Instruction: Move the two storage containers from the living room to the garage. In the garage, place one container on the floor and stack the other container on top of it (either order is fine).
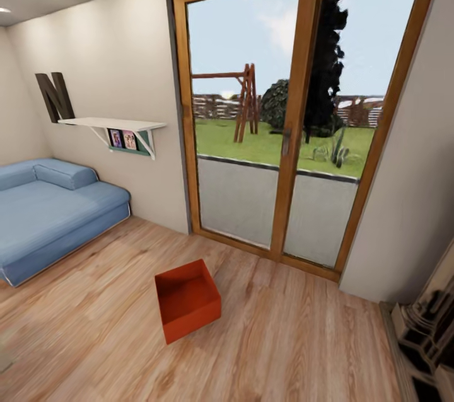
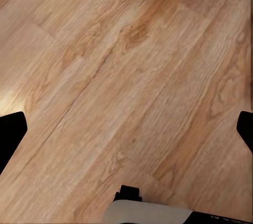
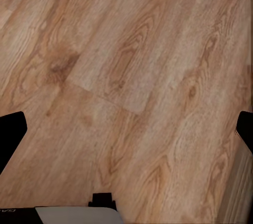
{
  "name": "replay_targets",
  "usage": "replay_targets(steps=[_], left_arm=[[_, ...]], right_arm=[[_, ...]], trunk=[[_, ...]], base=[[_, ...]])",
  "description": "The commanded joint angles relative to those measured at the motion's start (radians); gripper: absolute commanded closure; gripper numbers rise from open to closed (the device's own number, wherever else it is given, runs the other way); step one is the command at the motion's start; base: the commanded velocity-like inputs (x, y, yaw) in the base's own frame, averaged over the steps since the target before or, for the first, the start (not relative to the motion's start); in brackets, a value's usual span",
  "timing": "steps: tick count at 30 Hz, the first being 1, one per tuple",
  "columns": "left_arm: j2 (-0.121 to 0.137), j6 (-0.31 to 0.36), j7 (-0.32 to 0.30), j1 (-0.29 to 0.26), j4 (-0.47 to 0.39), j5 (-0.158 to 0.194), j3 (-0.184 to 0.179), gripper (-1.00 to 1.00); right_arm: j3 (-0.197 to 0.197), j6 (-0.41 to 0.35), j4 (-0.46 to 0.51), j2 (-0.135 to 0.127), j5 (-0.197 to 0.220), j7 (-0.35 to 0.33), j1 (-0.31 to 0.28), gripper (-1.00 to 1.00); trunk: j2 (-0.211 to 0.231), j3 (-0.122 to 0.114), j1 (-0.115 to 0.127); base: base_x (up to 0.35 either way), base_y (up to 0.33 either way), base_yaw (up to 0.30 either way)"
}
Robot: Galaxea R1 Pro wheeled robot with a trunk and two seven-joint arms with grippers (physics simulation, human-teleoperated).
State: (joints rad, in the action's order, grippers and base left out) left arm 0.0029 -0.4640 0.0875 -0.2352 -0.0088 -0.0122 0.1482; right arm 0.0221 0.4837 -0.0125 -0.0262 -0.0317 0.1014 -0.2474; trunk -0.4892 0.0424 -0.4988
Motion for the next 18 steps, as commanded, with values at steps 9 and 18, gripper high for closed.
replay_targets(steps=[9,18], left_arm=[[0.0,-0.004,0.001,-0.001,0.001,-0.001,0.004,-1.0],[0.0,-0.004,0.001,-0.001,0.001,-0.002,0.004,-1.0]], right_arm=[[0.002,0.003,-0.001,0.0,-0.004,0.006,-0.001,-1.0],[0.002,0.002,-0.001,0.0,-0.004,0.006,-0.001,-1.0]], trunk=[[-0.002,0.002,-0.001],[-0.002,0.002,-0.001]], base=[[0.293,-0.211,0.12],[0.293,-0.206,0.251]])
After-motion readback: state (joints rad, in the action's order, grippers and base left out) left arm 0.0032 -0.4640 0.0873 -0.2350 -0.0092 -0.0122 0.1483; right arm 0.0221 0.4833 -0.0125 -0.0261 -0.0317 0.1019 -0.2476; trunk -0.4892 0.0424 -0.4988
